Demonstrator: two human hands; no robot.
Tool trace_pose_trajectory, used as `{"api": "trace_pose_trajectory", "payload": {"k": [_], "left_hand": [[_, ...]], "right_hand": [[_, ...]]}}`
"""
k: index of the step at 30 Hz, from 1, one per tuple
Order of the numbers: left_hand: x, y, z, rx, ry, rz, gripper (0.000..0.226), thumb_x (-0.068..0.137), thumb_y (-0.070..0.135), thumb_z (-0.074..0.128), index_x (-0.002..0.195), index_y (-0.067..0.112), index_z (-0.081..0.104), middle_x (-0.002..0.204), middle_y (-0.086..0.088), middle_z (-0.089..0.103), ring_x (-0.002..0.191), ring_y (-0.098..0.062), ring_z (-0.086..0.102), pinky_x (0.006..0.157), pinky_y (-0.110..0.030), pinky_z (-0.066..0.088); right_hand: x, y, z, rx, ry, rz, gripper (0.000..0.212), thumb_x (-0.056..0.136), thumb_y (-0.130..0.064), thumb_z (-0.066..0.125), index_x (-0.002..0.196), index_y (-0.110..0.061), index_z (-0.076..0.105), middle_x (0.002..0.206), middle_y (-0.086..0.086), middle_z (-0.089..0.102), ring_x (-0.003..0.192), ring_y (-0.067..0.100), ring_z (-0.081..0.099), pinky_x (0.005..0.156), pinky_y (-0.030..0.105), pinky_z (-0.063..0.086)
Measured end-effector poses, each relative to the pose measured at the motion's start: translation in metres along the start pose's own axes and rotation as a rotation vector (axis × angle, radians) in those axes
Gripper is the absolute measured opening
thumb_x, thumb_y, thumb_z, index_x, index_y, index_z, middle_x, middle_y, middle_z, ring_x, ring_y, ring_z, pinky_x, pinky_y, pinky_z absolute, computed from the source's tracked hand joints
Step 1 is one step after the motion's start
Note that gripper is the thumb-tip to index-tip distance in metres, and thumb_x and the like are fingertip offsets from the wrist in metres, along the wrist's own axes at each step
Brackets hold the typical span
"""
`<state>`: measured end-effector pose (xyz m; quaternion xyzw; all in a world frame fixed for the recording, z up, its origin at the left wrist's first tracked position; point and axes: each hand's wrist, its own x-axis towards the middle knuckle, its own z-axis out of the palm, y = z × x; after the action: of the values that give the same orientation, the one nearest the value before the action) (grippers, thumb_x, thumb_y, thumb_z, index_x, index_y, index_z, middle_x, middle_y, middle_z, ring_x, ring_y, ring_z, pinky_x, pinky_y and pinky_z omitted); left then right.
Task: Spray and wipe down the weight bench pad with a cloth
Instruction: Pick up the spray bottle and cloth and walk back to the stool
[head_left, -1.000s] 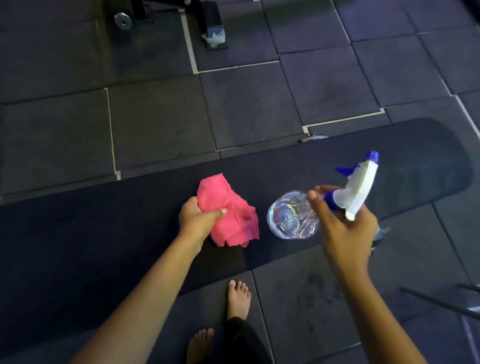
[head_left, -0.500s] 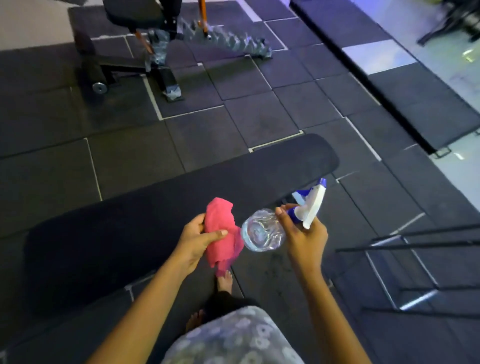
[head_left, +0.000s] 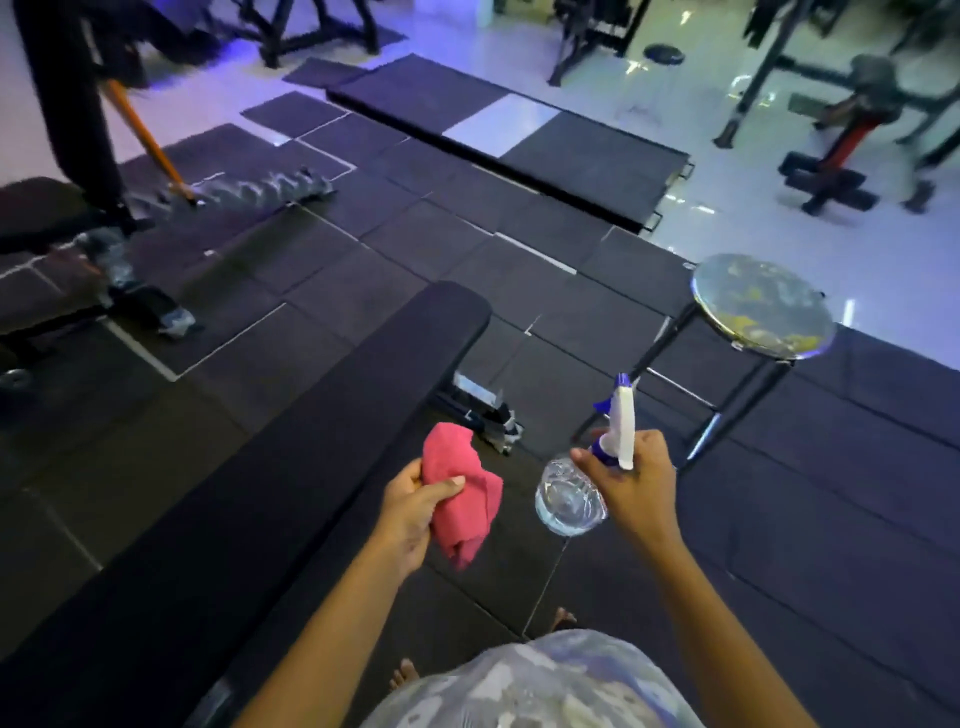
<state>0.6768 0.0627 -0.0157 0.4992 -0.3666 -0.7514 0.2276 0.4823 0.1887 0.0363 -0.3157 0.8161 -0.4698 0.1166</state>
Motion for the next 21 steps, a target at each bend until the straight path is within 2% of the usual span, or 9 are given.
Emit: {"api": "trace_pose_trajectory", "payload": {"k": [2, 5, 6, 9, 12, 14, 18, 21], "left_hand": [[0.009, 0.004, 0.043, -0.008, -0.056, 0.020, 0.030, 0.080, -0.003, 0.068, 0.108, 0.005, 0.063, 0.102, -0.016, 0.068, 0.090, -0.027, 0.063, 0.080, -0.040, 0.051], [0.025, -0.001, 0.116, -0.005, -0.136, 0.025, 0.028, 0.082, -0.006, 0.064, 0.107, 0.004, 0.062, 0.093, -0.013, 0.068, 0.082, -0.024, 0.063, 0.066, -0.030, 0.053], [0.031, -0.006, 0.140, 0.009, -0.148, 0.021, 0.025, 0.082, -0.007, 0.063, 0.104, 0.005, 0.063, 0.089, -0.012, 0.067, 0.079, -0.023, 0.062, 0.063, -0.028, 0.052], [0.046, -0.023, 0.208, 0.040, -0.165, 0.020, 0.022, 0.081, -0.011, 0.060, 0.094, 0.006, 0.064, 0.080, -0.007, 0.067, 0.072, -0.019, 0.061, 0.060, -0.026, 0.051], [0.062, -0.029, 0.261, 0.054, -0.181, 0.025, 0.022, 0.081, -0.012, 0.059, 0.097, 0.003, 0.061, 0.085, -0.011, 0.064, 0.072, -0.019, 0.060, 0.061, -0.027, 0.049], [0.070, -0.028, 0.288, 0.085, -0.185, 0.023, 0.021, 0.081, -0.011, 0.059, 0.097, 0.002, 0.061, 0.088, -0.015, 0.063, 0.075, -0.023, 0.059, 0.065, -0.031, 0.048], [0.098, -0.020, 0.330, 0.149, -0.206, 0.017, 0.023, 0.081, -0.010, 0.061, 0.101, 0.001, 0.062, 0.093, -0.018, 0.065, 0.080, -0.028, 0.059, 0.070, -0.034, 0.048], [0.125, -0.014, 0.359, 0.223, -0.221, -0.005, 0.019, 0.082, -0.006, 0.063, 0.096, 0.006, 0.063, 0.094, -0.019, 0.066, 0.082, -0.029, 0.060, 0.073, -0.036, 0.048]], "right_hand": [[0.011, 0.015, -0.029, 0.030, 0.050, 0.022, 0.036, 0.072, -0.012, 0.085, 0.073, -0.030, 0.054, 0.088, 0.006, 0.052, 0.079, 0.022, 0.057, 0.066, 0.017, 0.039], [0.030, 0.044, -0.073, 0.057, 0.125, 0.034, 0.045, 0.070, -0.009, 0.086, 0.071, -0.036, 0.050, 0.092, 0.015, 0.058, 0.079, 0.025, 0.060, 0.068, 0.027, 0.042], [0.037, 0.056, -0.089, 0.055, 0.145, 0.040, 0.044, 0.069, -0.010, 0.087, 0.071, -0.035, 0.050, 0.093, 0.016, 0.060, 0.080, 0.025, 0.062, 0.068, 0.027, 0.044], [0.057, 0.088, -0.139, 0.051, 0.219, 0.065, 0.040, 0.068, -0.011, 0.087, 0.071, -0.033, 0.055, 0.090, 0.011, 0.060, 0.079, 0.020, 0.063, 0.066, 0.011, 0.042], [0.080, 0.106, -0.180, 0.039, 0.286, 0.062, 0.044, 0.066, -0.009, 0.088, 0.071, -0.039, 0.056, 0.082, -0.003, 0.056, 0.076, 0.014, 0.061, 0.066, 0.011, 0.040], [0.098, 0.121, -0.200, 0.039, 0.321, 0.056, 0.046, 0.064, -0.007, 0.088, 0.076, -0.040, 0.059, 0.081, -0.006, 0.057, 0.077, 0.008, 0.061, 0.066, 0.009, 0.042], [0.139, 0.151, -0.224, 0.102, 0.373, 0.092, 0.039, 0.064, -0.010, 0.090, 0.097, -0.015, 0.070, 0.089, -0.001, 0.063, 0.079, 0.016, 0.066, 0.068, 0.014, 0.051], [0.173, 0.169, -0.233, 0.109, 0.431, 0.142, 0.040, 0.064, -0.011, 0.090, 0.098, -0.011, 0.070, 0.089, 0.002, 0.065, 0.078, 0.016, 0.065, 0.067, 0.014, 0.049]]}}
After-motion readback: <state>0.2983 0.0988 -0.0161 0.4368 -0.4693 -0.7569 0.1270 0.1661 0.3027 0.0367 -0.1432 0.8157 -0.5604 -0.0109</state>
